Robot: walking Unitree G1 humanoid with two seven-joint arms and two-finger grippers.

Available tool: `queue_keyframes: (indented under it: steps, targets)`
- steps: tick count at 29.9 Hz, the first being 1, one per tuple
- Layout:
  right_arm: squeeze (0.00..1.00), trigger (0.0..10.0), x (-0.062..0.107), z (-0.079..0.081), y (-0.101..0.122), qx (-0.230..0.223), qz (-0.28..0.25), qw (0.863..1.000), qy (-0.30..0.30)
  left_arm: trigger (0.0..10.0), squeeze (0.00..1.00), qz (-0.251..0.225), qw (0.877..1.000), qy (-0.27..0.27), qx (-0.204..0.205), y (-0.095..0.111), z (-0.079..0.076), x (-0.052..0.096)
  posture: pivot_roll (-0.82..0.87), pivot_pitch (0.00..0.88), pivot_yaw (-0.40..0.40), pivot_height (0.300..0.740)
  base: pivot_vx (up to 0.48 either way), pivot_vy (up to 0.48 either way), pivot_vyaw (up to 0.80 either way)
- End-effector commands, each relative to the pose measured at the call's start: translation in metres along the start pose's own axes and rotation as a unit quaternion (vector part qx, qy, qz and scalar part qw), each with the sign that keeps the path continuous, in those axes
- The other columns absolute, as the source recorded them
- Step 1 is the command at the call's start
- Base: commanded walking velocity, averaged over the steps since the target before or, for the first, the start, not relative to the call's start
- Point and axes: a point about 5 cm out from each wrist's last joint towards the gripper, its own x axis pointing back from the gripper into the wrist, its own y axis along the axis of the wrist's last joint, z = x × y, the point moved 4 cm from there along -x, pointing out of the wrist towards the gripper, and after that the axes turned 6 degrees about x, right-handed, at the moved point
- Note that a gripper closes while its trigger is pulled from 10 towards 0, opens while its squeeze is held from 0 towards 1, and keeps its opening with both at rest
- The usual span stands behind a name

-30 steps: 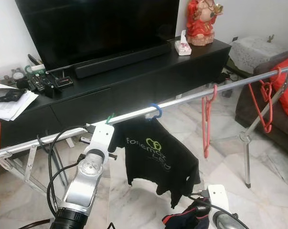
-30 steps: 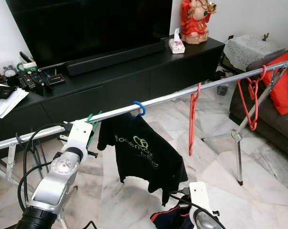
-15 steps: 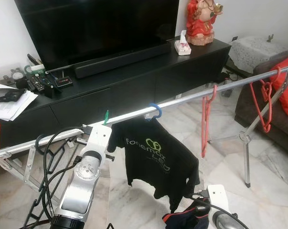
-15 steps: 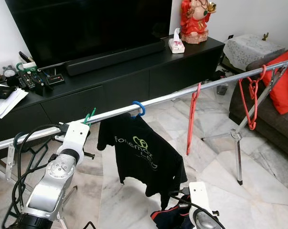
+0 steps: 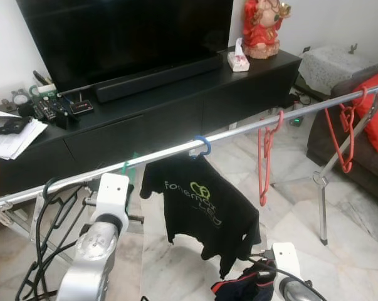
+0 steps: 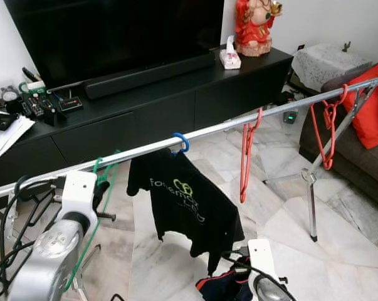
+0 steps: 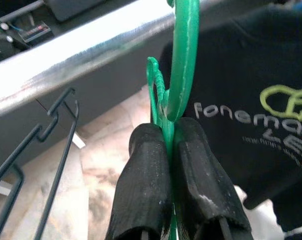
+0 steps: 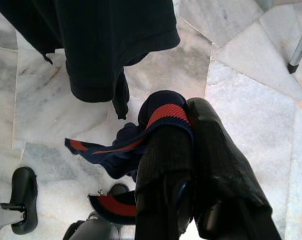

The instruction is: Hang hanger

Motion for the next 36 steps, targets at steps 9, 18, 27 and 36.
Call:
queue_keyframes:
  steps: [9,18,27,36]
  targets:
    - [0.00,10.0,-0.001,0.000,0.007,0.005,-0.010,1.000,0.002,10.0,0.00,0.006,0.999,-0.025,-0.044,-0.005,0.012,0.026,-0.03,0.000,-0.003,0.740,0.000,0.000,0.00]
    - [0.00,10.0,-0.001,0.000,0.007,0.008,-0.009,1.000,0.004,10.0,0.00,0.108,0.989,0.004,-0.099,-0.049,0.045,0.057,-0.01,0.000,-0.015,0.740,0.000,0.000,0.00]
    - [0.00,10.0,-0.002,0.000,0.008,0.015,-0.009,1.000,0.007,10.0,0.00,0.230,0.967,0.056,-0.089,-0.128,0.069,0.071,0.00,0.000,-0.021,0.740,0.000,0.000,0.00]
    - [0.00,10.0,-0.001,-0.001,0.008,0.018,-0.010,1.000,0.004,10.0,0.00,0.242,0.964,0.108,-0.038,-0.162,0.091,0.066,0.00,0.000,-0.023,0.740,0.000,0.000,0.00]
